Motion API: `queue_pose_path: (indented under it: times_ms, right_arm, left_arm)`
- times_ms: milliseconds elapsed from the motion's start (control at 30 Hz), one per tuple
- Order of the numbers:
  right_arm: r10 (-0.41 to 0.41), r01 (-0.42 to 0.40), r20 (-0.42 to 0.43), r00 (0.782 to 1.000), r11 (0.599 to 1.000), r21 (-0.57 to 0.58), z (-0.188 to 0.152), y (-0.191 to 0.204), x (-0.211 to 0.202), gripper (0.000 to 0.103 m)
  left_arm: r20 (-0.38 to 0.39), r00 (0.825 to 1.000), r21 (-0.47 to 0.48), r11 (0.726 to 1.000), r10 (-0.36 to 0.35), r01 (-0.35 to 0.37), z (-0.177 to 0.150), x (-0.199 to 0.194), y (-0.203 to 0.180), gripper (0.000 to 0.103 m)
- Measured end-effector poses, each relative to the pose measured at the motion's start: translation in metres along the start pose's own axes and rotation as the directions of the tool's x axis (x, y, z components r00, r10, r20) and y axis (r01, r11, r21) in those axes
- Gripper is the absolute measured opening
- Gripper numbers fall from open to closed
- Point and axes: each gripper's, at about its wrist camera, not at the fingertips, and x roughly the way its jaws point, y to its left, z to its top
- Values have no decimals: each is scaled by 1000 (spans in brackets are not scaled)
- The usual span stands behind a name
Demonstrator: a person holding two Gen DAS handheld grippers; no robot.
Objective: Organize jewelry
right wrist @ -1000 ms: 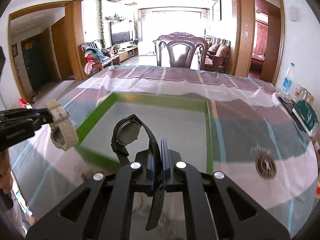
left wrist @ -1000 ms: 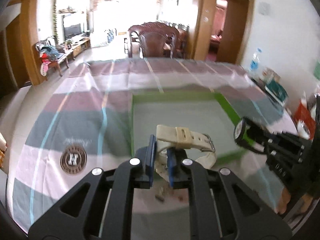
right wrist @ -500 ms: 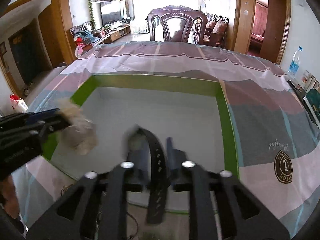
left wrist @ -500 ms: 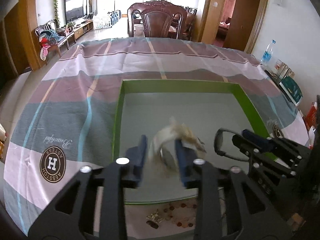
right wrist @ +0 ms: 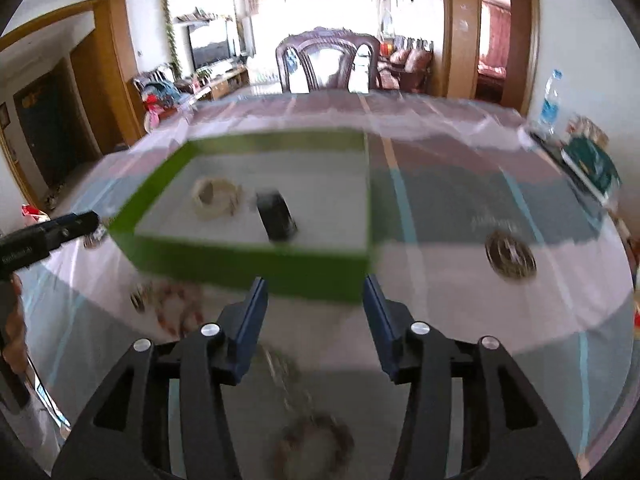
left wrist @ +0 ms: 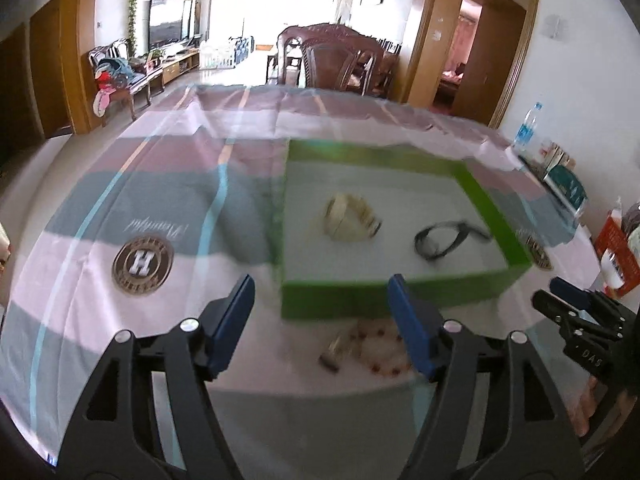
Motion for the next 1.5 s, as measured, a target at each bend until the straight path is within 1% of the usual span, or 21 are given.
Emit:
queue_pose_path:
  times_ms: [67,100,133,200,300,367,400,433,467,633,733,767,833,900,1067,1133,1200,1267,1400,1500]
  right_arm:
    - [-21,21,-23,1000,1000,-3,-13,-3,1,49]
    - [-26,25,-41,999,1000,-9,-21,-3,2,49]
    - [-23,22,-59,998,1000,-12,-29,-3,2,49]
    - [-14,13,-89,996,1000,-15,-42,-5,4,49]
    - [-9,8,-134,991,1000,-8,-54,-9,12,49]
    - [-14,16,-153,988,1000,10,-57,-14,18,49]
    - [-19,22,-160,987,1000,13,-58,-14,21,49]
    - [-26,28,-164,986,1000,12,-58,-13,23,49]
    - [-25,27,-166,986,1000,9,-58,-11,25,49]
    - [18,-22,-171,985,999,-25,-54,10,39,49]
    - [96,-107,-162,982,992,-60,-49,31,40,49]
    - [108,-122,-155,982,989,-83,-48,38,38,49]
    - [85,-101,-139,987,988,-118,-46,44,34,49]
    - [47,-63,-131,990,990,-123,-44,37,31,49]
    - [-22,15,-138,990,999,-50,-52,3,24,49]
    - [-46,44,-140,989,999,-15,-57,-11,19,49]
    - [-54,55,-141,989,998,6,-61,-19,16,49]
    - [-57,60,-143,988,998,18,-64,-23,16,49]
    - [-50,55,-148,988,998,28,-67,-26,17,49]
    - [-37,42,-149,988,999,26,-64,-25,20,49]
  left_arm:
    - [-52,999,0,1000,5,-5,-10,6,5,56]
    - [-81,997,5,1000,4,-4,-15,10,7,43]
    - [-107,994,11,1000,6,-5,-19,15,8,40]
    - [-141,990,19,1000,10,-7,-28,25,8,40]
    - [-166,986,20,1000,-4,7,-34,33,5,40]
    - [-171,985,30,999,-10,16,-36,36,0,46]
    - [-173,985,35,999,-13,19,-37,37,-2,52]
    - [-175,985,39,999,-12,19,-38,37,-4,54]
    - [-179,984,44,999,-9,17,-39,39,-5,54]
    - [-200,980,48,999,-2,12,-43,44,-8,55]
    - [-207,978,55,998,-5,17,-46,45,-11,57]
    - [-209,978,59,998,-7,20,-47,45,-13,58]
    - [-216,976,70,997,-14,30,-50,46,-19,58]
    - [-220,975,86,995,-26,46,-51,45,-25,58]
    - [-228,973,120,990,-43,72,-52,52,-40,57]
    - [-225,973,128,989,-47,77,-48,57,-45,52]
    - [-226,973,116,990,-50,78,-43,64,-46,49]
    - [-230,972,101,992,-54,79,-37,71,-45,48]
    - [-242,970,99,994,-24,50,-37,79,-41,43]
    - [-251,968,90,995,-21,44,-41,75,-32,42]
